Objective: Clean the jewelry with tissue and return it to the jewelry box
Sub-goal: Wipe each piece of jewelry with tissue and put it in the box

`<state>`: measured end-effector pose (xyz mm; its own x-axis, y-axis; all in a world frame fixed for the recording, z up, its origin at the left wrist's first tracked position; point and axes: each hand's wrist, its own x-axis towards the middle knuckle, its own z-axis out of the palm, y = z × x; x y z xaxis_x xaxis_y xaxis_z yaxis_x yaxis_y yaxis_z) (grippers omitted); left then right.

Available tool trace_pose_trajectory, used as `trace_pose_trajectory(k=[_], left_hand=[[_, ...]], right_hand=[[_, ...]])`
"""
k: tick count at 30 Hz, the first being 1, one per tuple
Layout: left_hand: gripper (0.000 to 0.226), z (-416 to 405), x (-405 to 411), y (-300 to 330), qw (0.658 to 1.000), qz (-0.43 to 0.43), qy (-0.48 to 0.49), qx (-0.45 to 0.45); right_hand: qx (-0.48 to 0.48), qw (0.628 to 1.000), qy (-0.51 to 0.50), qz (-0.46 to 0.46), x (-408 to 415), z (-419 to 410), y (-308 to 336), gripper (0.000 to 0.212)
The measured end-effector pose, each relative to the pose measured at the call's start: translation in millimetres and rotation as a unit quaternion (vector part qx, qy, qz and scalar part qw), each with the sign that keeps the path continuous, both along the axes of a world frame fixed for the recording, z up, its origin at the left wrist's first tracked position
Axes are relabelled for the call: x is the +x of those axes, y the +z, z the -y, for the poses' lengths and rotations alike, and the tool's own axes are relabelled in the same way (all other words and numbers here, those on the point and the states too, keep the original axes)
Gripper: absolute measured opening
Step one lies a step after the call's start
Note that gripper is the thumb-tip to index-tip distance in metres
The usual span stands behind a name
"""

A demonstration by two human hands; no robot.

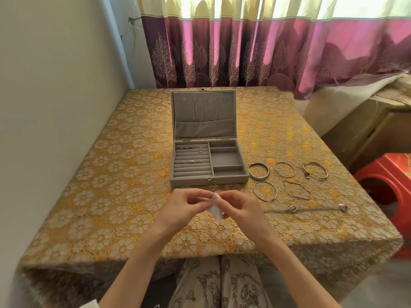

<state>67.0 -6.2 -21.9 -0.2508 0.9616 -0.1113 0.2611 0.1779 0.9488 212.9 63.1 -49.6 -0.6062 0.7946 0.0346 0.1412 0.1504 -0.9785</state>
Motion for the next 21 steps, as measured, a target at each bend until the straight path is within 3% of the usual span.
trace_pose_trajectory(k=[3, 11, 21], left_hand=[[0.021, 2, 3, 0, 1.0, -0.018, -0.009, 0.01], [0.018, 0, 1, -6, 0.99, -0.143, -0.008, 0.007], [0.007, -5, 3, -15, 0.998, -0.059, 0.004, -0.026]], right_hand=[[-0.052, 0.999, 0.003, -0.007, 2, 0, 0, 0.011], [-0.08, 0.997, 0.003, -0.016, 6, 1, 1, 0.01], [0.004, 0.999, -0.009, 0.04, 6, -1, -11, 0.014]])
